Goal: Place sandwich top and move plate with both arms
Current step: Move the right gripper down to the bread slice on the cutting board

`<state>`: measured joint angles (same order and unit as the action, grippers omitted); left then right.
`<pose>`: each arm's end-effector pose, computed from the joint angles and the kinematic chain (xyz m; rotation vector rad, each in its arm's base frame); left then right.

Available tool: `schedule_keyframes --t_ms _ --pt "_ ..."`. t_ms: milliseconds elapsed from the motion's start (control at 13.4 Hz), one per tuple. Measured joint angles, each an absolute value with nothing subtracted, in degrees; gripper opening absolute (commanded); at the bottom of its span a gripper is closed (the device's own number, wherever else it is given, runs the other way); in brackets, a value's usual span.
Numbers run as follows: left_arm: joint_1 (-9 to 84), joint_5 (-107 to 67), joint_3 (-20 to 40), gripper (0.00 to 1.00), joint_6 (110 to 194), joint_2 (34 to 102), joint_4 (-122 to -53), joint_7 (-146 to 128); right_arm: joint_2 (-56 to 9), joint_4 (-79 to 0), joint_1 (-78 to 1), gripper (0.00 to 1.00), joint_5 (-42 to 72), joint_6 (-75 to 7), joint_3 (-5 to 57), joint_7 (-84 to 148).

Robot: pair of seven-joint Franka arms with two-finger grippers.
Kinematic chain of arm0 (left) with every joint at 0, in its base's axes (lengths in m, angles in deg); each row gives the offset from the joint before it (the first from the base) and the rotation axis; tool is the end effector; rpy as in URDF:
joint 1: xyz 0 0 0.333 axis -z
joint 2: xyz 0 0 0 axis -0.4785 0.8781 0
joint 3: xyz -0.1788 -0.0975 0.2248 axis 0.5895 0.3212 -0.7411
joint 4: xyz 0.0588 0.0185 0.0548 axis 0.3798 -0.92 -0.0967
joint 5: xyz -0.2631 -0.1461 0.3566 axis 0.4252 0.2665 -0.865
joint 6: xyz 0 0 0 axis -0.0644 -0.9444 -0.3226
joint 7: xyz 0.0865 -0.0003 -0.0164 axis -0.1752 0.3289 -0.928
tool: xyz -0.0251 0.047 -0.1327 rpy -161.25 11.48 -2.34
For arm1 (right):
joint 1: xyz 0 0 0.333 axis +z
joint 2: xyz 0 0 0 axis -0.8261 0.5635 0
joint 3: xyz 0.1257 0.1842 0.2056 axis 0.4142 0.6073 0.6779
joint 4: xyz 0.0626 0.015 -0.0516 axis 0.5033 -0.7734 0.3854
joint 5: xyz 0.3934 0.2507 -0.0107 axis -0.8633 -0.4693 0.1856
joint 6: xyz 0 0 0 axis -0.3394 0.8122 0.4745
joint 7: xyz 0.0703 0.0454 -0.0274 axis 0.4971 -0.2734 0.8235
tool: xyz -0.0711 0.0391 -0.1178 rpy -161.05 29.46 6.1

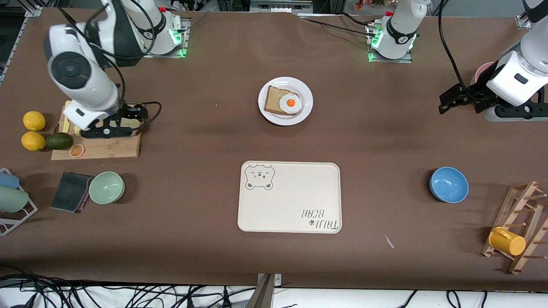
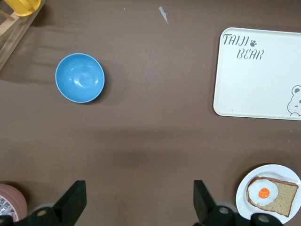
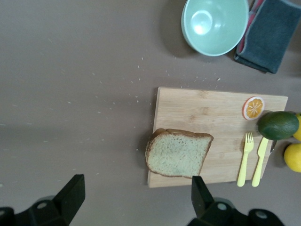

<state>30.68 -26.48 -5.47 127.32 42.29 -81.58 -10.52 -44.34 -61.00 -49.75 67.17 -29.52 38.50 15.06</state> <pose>0.6272 -0.0598 0.5414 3.1015 0.0950 -0.0594 0.5787 0.1045 0.2967 2.8576 0.1997 -0.2176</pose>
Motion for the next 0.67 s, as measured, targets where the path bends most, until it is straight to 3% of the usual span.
schedule_keyframes --t_ms 223,446,669 --pt "30.67 -26.48 -5.46 1.00 127.30 42.30 -81.58 -10.52 -41.89 -67.99 -49.74 1.00 72.35 -36.39 38.40 10.49" --pt "30.69 -26.48 -5.46 1.00 127.29 42.31 -81.57 -10.52 -36.40 -69.57 -49.43 1.00 79.50 -37.28 38.39 1.16" --pt "30.77 -26.48 -5.35 1.00 127.29 42.31 -81.56 -10.52 -31.13 -69.65 -49.28 0.88 85.56 -37.78 38.38 -4.85"
